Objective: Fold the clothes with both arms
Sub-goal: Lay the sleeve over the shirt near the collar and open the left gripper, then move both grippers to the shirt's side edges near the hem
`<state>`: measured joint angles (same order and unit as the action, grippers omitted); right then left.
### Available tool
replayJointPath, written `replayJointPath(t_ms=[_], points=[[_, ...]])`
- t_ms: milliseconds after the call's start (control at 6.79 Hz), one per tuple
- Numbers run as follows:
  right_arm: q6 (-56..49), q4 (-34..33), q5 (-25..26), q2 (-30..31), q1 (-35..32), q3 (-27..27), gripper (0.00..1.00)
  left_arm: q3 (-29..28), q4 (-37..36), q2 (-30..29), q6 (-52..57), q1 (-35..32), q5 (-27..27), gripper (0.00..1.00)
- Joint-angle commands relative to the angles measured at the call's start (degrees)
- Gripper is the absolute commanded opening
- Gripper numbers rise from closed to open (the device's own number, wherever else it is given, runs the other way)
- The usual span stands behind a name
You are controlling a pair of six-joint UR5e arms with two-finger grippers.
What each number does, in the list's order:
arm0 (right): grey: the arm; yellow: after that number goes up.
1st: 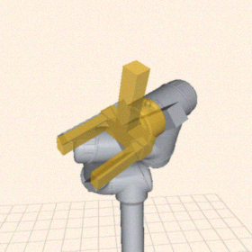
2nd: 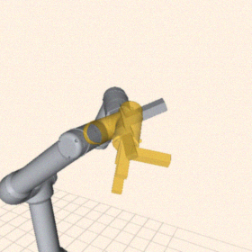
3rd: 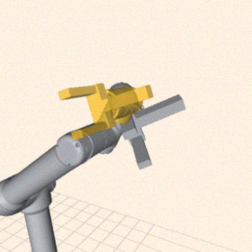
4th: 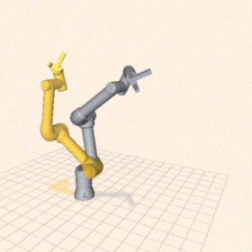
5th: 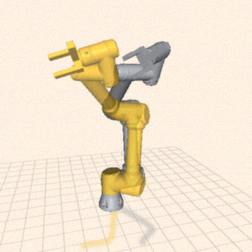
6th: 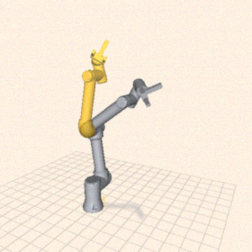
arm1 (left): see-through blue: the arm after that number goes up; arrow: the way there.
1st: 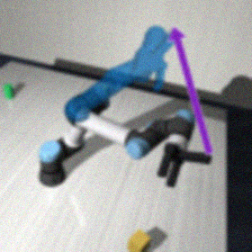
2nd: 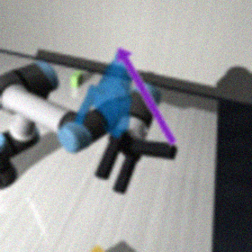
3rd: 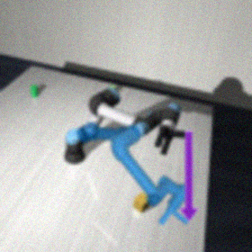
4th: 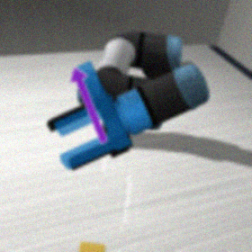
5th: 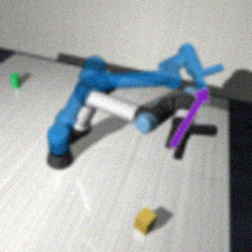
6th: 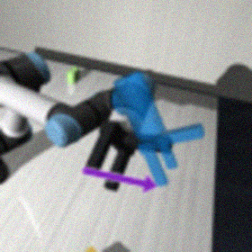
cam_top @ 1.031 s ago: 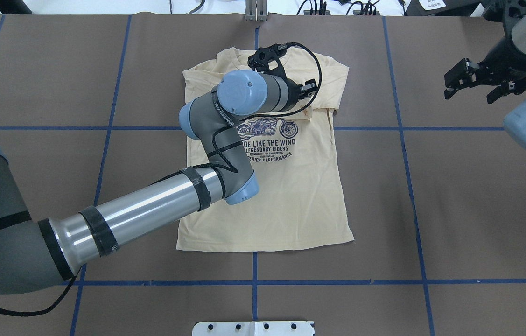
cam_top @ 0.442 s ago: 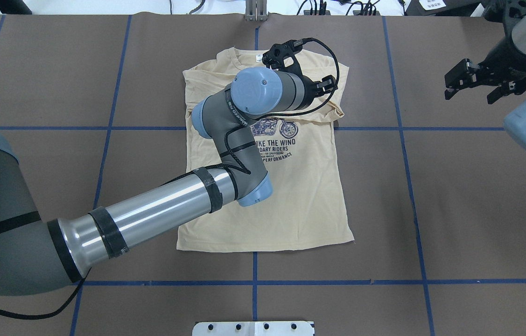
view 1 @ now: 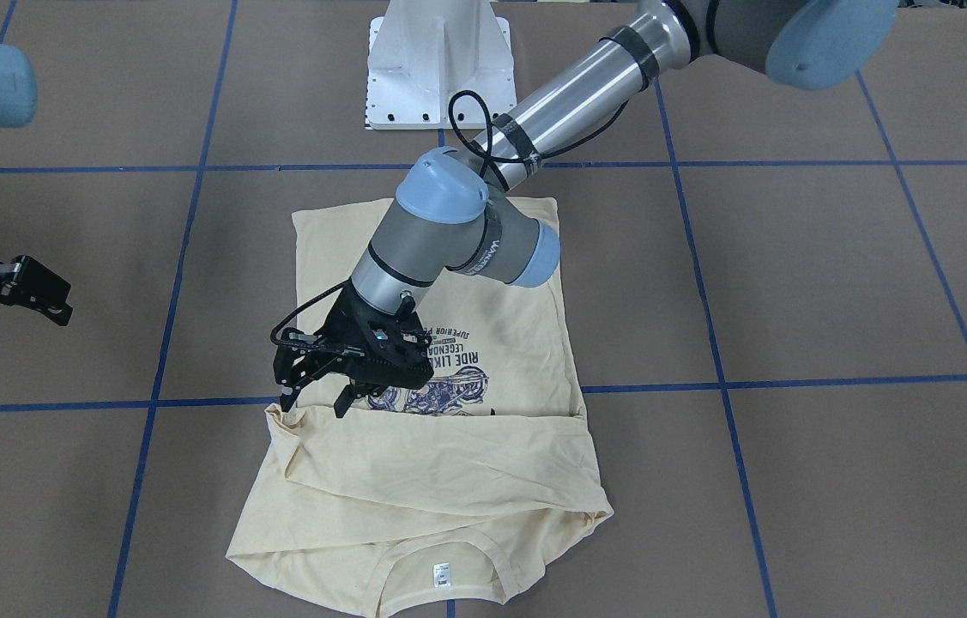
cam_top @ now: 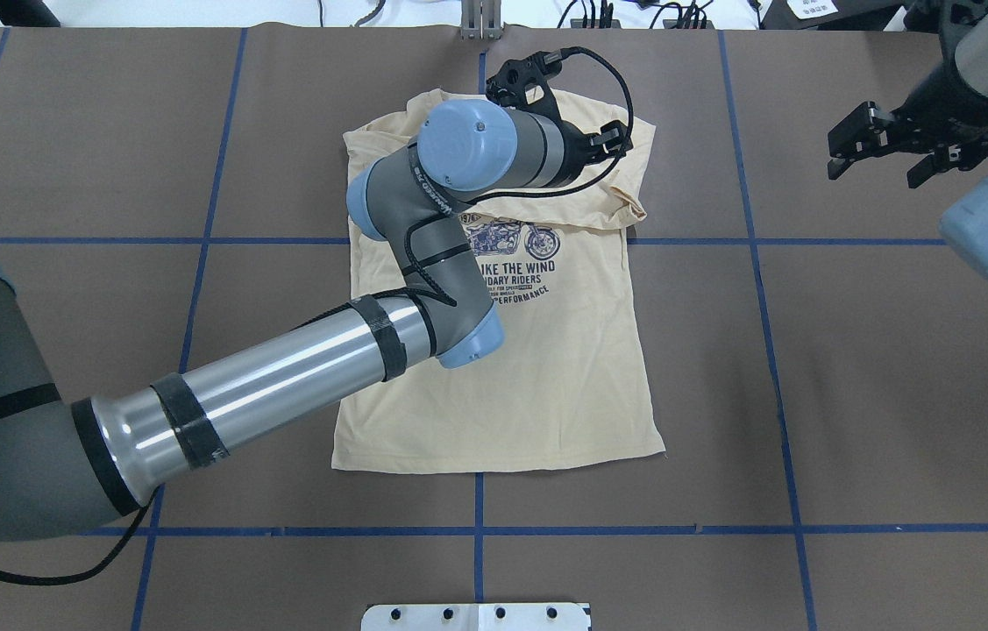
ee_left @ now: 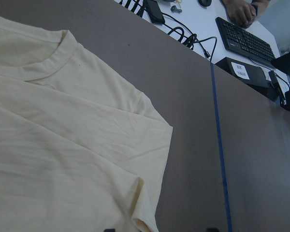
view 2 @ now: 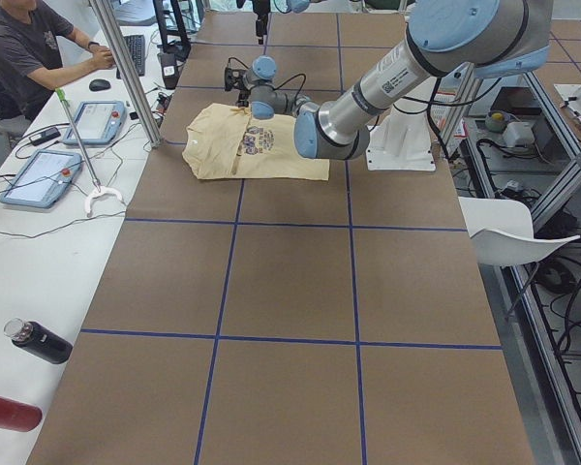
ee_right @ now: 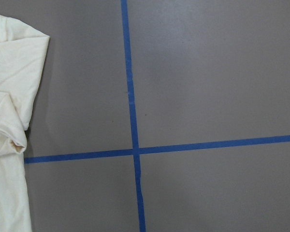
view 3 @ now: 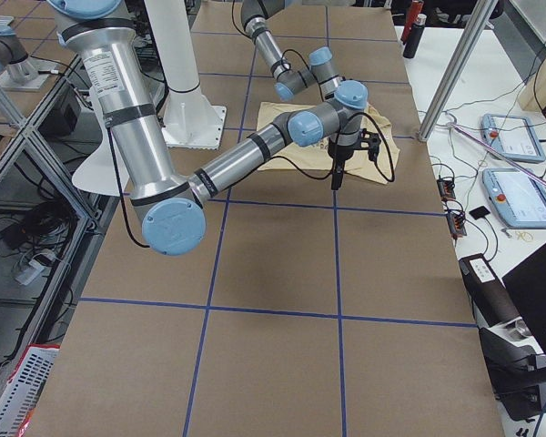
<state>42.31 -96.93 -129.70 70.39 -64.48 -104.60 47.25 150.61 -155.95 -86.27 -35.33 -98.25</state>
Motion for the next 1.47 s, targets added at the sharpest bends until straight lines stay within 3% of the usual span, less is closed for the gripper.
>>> replayJointPath(t_ms=[0, 295, 442, 589, 737, 884, 1179, 1326], points=[[4.9, 0.4, -5.5, -2.3, 0.0, -0.7, 1.00, 14.7, -4.9, 11.0, 0.6, -6.0, -12.9, 0.72], [11.5, 1.0, -6.2, -3.3, 2.9, -5.1, 1.00, 27.6, -12.0, 22.0, 2.8, -11.5, -22.1, 0.80], [17.2, 5.1, -6.2, -2.0, 5.9, -7.5, 1.00, 38.8, -21.8, 29.3, 8.4, -12.3, -23.6, 0.82], [26.1, 13.1, -5.8, -1.0, 9.4, -8.3, 1.00, 49.5, -27.6, 37.4, 14.8, -12.5, -23.7, 0.88], [32.8, 22.6, -4.4, 2.0, 13.7, -8.5, 1.00, 57.0, -28.2, 45.5, 17.3, -12.6, -23.8, 0.96], [37.6, 30.7, 0.0, 5.1, 18.6, -8.7, 1.00, 61.3, -27.8, 50.5, 17.8, -12.6, -23.7, 0.99], [40.1, 32.4, 6.7, 7.6, 26.2, -8.5, 1.00, 61.9, -25.3, 52.4, 13.6, -8.0, -22.2, 0.99], [40.1, 32.4, 9.2, 8.2, 28.7, -8.3, 1.00, 61.9, -25.1, 52.7, 11.6, -3.7, -17.4, 0.99]])
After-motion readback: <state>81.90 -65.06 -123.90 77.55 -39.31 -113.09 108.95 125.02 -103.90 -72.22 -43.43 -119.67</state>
